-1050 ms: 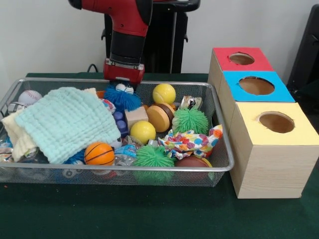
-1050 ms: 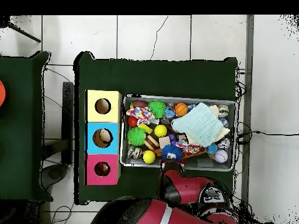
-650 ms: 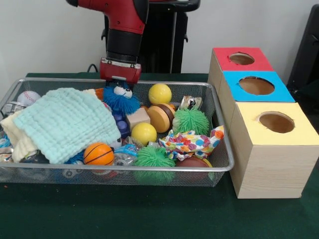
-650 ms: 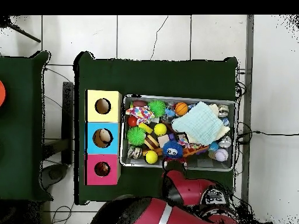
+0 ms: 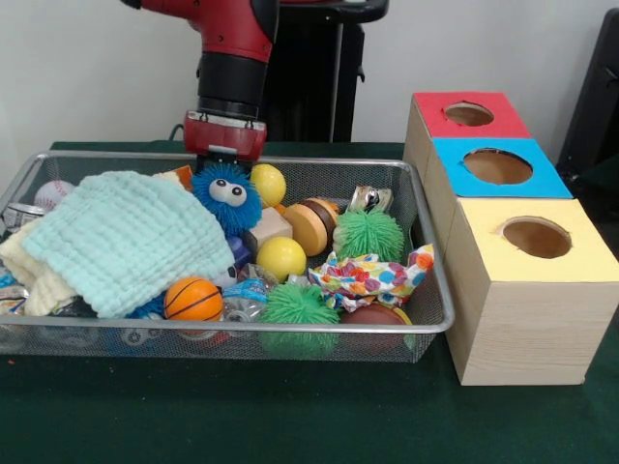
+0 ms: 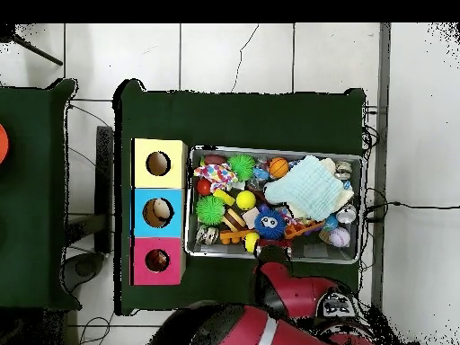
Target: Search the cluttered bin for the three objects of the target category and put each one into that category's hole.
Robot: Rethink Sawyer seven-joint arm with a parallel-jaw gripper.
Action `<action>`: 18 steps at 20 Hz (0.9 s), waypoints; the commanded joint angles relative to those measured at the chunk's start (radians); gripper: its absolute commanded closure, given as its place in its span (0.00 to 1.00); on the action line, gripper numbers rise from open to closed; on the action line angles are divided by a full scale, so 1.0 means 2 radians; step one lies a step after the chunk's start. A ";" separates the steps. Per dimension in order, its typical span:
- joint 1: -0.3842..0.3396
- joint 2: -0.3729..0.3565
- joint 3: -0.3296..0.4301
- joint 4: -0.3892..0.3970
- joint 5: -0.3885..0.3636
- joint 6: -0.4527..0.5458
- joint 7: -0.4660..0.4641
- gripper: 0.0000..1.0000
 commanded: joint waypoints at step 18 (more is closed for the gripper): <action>-0.118 -0.002 0.257 -0.076 -0.058 0.253 0.026 0.00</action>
